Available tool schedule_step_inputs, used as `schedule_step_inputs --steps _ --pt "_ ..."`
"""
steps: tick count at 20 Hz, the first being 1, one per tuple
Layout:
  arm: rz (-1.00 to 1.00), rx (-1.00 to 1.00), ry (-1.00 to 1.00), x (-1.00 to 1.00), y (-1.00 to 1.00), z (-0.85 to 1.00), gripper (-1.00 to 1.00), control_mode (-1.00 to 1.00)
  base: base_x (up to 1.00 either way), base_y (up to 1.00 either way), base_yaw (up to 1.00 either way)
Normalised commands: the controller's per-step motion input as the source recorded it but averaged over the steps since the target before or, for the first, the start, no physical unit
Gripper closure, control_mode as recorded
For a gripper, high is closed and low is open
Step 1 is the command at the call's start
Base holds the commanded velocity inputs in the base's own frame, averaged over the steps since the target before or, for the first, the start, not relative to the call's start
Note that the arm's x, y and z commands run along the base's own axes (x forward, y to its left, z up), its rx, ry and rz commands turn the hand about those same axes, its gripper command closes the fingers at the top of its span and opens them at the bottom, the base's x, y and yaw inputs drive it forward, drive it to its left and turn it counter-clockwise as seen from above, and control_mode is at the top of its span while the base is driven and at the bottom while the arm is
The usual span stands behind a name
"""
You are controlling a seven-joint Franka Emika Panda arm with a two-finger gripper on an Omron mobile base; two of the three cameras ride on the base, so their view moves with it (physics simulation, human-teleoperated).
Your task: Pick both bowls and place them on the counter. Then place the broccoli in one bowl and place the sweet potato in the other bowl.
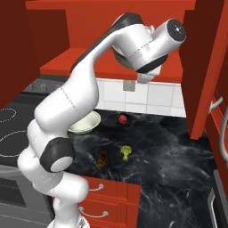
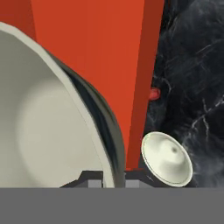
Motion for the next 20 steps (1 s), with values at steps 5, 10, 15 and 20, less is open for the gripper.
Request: schedule_step_inputs --steps 5,10,15,20 --pt "0.14 0.00 0.00 -0.74 0.38 0.00 1.00 -1.00 0.00 0.00 0.00" --pt "0.14 0.00 0.00 -0.83 0.19 -0.06 1.00 -1.00 0.00 0.00 0.00" --pt "0.14 -0.01 0.00 -0.83 0.17 -0.16 1.00 -1.00 0.00 0.00 0.00" --pt "0.15 -0.08 0.00 -0.78 0.26 -0.23 1.00 -1.00 0.00 0.00 0.00"
